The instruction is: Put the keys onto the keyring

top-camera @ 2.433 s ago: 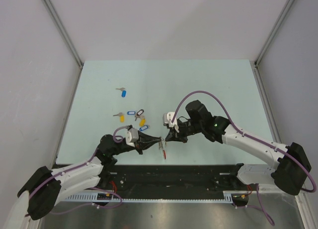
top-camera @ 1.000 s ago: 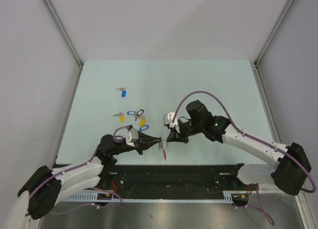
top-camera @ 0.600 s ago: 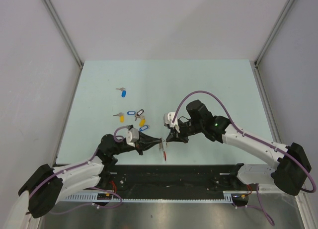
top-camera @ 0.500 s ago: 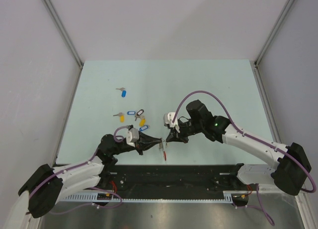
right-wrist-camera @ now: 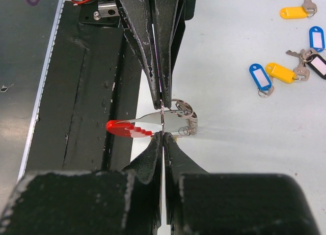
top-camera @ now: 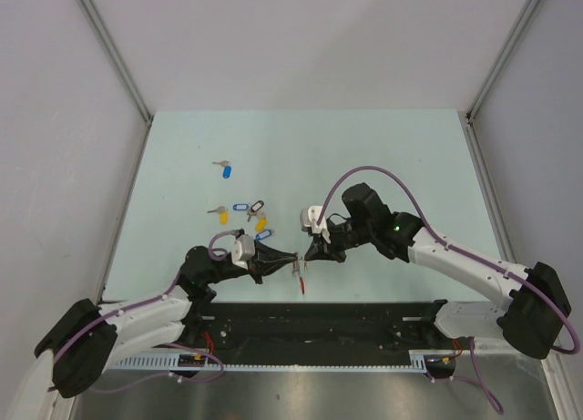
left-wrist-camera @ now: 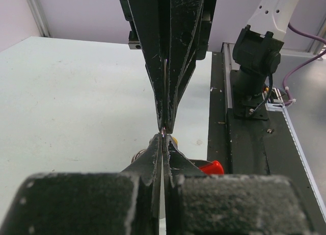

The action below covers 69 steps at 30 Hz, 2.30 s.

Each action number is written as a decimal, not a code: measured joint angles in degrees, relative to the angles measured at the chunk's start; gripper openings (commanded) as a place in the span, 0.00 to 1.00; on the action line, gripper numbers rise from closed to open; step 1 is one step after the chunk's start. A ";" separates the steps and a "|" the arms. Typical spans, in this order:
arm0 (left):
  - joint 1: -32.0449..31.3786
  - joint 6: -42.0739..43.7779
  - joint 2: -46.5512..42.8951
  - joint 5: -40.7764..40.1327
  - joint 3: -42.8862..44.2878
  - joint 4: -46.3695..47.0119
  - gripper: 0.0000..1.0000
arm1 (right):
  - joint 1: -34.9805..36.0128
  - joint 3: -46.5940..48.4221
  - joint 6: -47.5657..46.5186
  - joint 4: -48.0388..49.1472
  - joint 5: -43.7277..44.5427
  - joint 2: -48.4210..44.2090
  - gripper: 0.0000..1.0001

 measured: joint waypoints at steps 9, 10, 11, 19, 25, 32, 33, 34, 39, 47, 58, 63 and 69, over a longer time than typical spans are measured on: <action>0.00 -0.02 0.85 0.24 0.00 0.94 0.01 | -0.13 -0.02 -0.02 -0.15 -0.26 -0.07 0.00; 0.00 -0.04 0.98 0.26 0.00 1.05 0.00 | -0.15 -0.02 -0.02 -0.17 -0.26 -0.09 0.00; 0.00 -0.07 1.11 0.31 0.00 1.20 0.00 | -0.15 -0.02 0.00 -0.20 -0.26 -0.11 0.00; 0.22 -1.22 3.30 1.68 0.00 3.72 0.00 | -0.17 -0.02 -0.02 -0.31 -0.37 -0.13 0.00; 0.31 -1.77 4.00 2.32 0.00 5.03 0.00 | -0.15 -0.02 0.00 -0.28 -1.07 -0.11 0.00; 0.37 -2.67 5.22 2.78 0.02 6.88 0.00 | 0.22 -0.02 0.11 1.20 -2.12 -0.11 0.00; 0.37 -2.82 5.29 2.75 0.02 6.97 0.00 | 0.22 -0.02 0.17 1.25 -2.10 -0.11 0.00; 0.39 -2.97 5.40 2.75 0.02 7.26 0.00 | 0.22 -0.02 0.31 1.29 -2.10 -0.11 0.00; 0.48 -3.02 5.44 2.64 0.02 7.41 0.00 | 0.31 -0.02 0.57 1.44 -2.05 -0.11 0.00; 0.46 -2.99 4.02 -0.92 0.02 5.03 0.00 | 1.11 -0.02 0.92 1.92 1.25 -0.55 0.00; 0.35 -2.36 -1.88 -4.17 1.95 -5.95 0.00 | 1.77 -0.02 0.61 2.71 4.20 -1.90 0.00; 0.31 -2.54 -3.34 -5.07 2.29 -8.90 0.00 | 1.97 -0.02 0.22 2.71 4.39 -1.90 0.00; 0.13 -4.74 -4.33 -7.19 2.29 -9.88 0.00 | 2.38 0.00 -0.26 3.02 4.55 -1.68 0.00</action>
